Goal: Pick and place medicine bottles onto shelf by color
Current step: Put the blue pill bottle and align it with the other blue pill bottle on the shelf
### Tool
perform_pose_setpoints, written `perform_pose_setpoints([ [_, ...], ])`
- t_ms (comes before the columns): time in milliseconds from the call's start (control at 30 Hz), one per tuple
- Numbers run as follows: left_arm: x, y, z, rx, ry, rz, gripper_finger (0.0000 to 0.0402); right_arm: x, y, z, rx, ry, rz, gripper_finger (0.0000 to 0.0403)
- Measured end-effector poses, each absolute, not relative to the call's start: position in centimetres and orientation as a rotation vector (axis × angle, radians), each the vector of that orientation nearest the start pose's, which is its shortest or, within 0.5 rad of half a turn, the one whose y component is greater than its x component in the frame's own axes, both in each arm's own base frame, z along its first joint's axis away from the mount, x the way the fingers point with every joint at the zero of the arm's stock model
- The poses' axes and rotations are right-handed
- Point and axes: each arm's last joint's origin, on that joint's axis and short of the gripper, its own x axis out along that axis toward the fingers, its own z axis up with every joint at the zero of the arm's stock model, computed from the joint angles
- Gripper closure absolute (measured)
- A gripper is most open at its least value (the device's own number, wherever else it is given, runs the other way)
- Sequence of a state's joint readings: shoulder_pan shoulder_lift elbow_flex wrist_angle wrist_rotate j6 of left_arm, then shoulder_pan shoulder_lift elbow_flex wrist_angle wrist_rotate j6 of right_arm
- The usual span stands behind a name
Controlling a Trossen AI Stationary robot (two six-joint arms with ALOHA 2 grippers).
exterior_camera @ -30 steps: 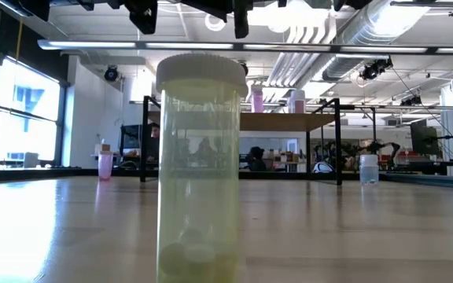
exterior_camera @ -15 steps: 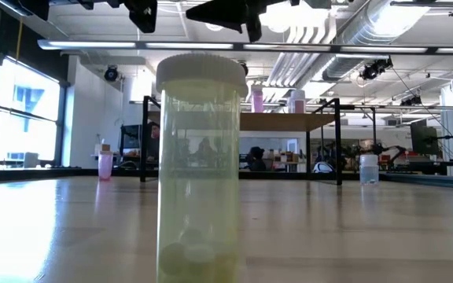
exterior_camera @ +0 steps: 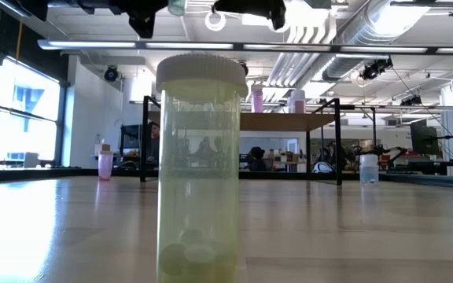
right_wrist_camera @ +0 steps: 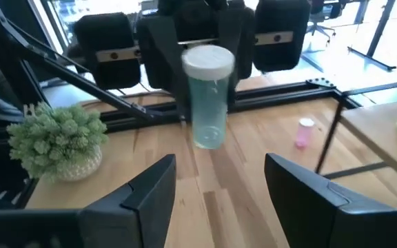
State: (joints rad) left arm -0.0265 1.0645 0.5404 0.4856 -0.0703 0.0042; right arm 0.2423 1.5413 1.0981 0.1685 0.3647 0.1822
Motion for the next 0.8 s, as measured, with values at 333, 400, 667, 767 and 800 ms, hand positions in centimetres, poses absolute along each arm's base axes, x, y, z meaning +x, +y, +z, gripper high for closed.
perform_pose_setpoints([
  [333, 22.9, 2.6, 25.4, 0.011, 0.102, 0.177, 0.0312, 32.2, 4.2, 31.4, 0.011, 0.281, -0.214, 0.0190],
  [400, 22.8, 3.1, 25.3, 0.009, 0.115, 0.199, 0.0312, 32.0, 3.5, 31.8, -0.015, 0.271, -0.229, 0.0190],
  [667, 23.4, 4.5, 24.0, 0.001, 0.176, 0.251, 0.0312, 32.1, 1.2, 31.8, -0.037, 0.285, -0.265, 0.0190],
  [767, 23.6, 4.8, 23.6, -0.011, 0.190, 0.261, 0.0312, 32.1, 0.4, 31.8, -0.020, 0.291, -0.232, 0.0190],
  [800, 23.7, 4.8, 23.5, -0.017, 0.198, 0.262, 0.0312, 32.1, 0.2, 31.8, -0.015, 0.290, -0.219, 0.0190],
])
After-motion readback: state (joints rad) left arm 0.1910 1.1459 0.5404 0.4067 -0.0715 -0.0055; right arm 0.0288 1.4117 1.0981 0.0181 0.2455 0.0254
